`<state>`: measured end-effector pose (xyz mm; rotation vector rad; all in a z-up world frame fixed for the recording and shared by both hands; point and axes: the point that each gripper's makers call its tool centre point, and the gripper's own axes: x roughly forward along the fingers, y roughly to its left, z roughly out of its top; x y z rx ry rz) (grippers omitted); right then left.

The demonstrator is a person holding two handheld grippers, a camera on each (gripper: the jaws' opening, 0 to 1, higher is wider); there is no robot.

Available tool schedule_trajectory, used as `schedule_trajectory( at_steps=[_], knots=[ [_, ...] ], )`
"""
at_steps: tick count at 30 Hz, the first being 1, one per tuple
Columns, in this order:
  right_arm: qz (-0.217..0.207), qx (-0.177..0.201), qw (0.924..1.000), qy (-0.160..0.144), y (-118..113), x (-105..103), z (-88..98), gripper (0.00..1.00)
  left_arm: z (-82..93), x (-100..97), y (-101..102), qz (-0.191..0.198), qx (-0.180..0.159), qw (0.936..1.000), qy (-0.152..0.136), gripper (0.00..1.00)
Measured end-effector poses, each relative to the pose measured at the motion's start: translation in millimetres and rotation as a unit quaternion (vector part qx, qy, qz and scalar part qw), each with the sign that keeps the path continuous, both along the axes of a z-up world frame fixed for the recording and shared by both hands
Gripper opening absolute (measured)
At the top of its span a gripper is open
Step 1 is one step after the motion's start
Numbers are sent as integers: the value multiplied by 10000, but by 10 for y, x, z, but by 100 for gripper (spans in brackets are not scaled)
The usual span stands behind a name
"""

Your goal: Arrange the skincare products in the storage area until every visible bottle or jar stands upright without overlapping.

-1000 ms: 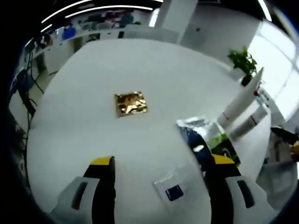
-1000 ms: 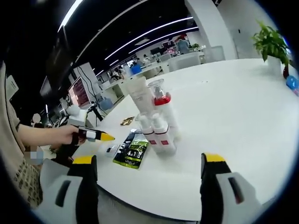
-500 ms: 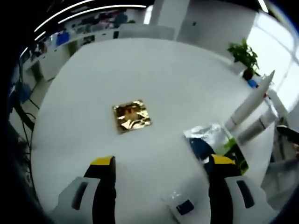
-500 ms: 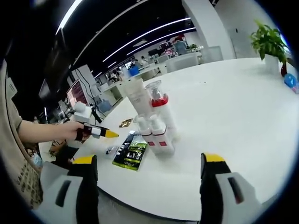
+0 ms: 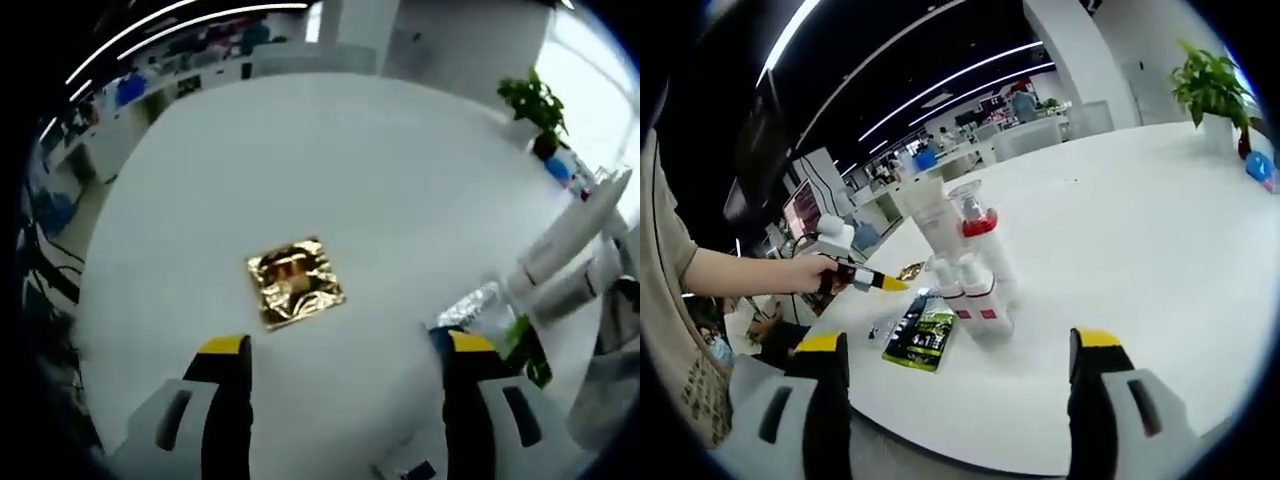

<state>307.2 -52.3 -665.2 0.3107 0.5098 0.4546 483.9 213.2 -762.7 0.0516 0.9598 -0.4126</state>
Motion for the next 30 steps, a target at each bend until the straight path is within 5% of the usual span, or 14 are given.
schedule_trajectory(
  at_steps=[20, 24, 30],
  knots=[
    [-96, -22, 9999, -35, -68, 13, -18, 89, -58, 412, 97, 642, 110, 9977, 193, 65],
    [-55, -56, 10000, -28, -38, 4, -15, 89, -70, 444, 81, 539, 284, 9980, 158, 51],
    [-24, -25, 10000, -28, 1, 2, 6, 89, -99, 444, 139, 441, 601, 9971, 124, 45]
  ],
)
